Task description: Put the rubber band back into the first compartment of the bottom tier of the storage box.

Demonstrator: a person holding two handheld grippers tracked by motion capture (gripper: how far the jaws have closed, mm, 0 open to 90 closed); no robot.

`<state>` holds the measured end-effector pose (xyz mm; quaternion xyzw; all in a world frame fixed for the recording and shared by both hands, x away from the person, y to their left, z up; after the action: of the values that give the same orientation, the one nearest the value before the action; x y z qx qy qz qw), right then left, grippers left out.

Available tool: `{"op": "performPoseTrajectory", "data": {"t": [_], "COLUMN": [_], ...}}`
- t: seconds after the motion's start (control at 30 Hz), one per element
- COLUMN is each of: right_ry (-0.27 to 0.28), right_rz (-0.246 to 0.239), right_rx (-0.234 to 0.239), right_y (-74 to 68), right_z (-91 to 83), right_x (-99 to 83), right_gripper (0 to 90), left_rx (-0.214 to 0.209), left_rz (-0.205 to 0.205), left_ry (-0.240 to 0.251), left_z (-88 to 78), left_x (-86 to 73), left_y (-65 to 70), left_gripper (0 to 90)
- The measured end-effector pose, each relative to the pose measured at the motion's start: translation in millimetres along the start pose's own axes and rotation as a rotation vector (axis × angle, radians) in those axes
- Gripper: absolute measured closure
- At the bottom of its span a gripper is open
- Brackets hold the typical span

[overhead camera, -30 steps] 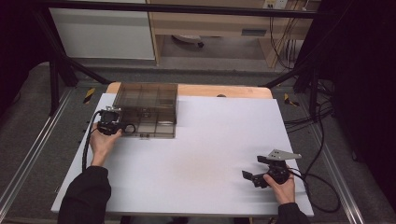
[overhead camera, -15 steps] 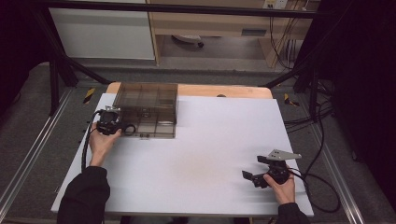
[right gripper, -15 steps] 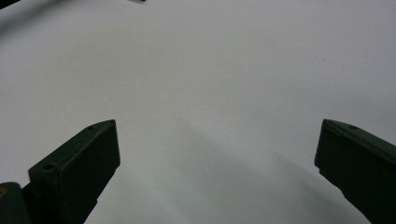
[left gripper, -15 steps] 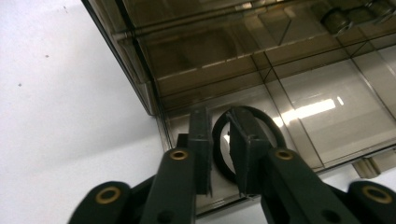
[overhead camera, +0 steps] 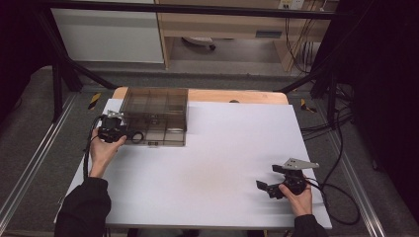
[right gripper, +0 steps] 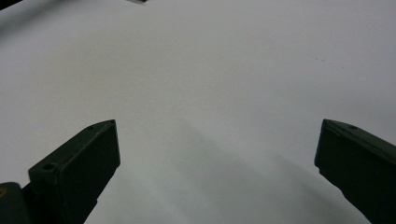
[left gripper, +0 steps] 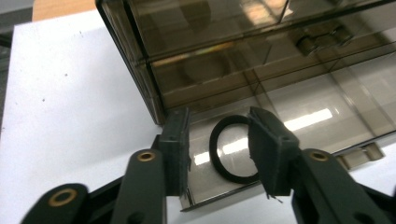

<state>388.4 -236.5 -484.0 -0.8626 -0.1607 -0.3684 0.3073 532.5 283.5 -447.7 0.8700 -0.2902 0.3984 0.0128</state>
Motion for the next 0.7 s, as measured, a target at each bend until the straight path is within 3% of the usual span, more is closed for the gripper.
{"op": "performPoseTrajectory", "data": {"t": [0.37, 0.7], "right_ry": [0.002, 0.004], "right_rz": [0.003, 0.003], "right_rx": [0.0, 0.0], "right_y": [-0.2, -0.3], "right_z": [-0.4, -0.6], "right_x": [0.2, 0.3], "right_gripper": [0.7, 0.7], "left_rx": [-0.013, -0.046], "left_rz": [0.034, 0.055], "left_ry": [0.051, 0.091], "left_z": [-21.1, -35.9], "left_x": [5.9, -0.1], "left_y": [11.6, 29.4], "left_gripper": [41.4, 28.2]}}
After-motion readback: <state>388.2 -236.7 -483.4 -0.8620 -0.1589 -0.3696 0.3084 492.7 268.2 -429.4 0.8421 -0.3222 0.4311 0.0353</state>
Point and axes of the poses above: each handheld gripper's, and its own axes: z roughly forward along the jaws, x roughly out of its top, y roughly to its right, the point moved 6 cm from there along z, roughly forward along the jaws, and after that the axes turned 15 degrees about z, right-handed, at the moved point
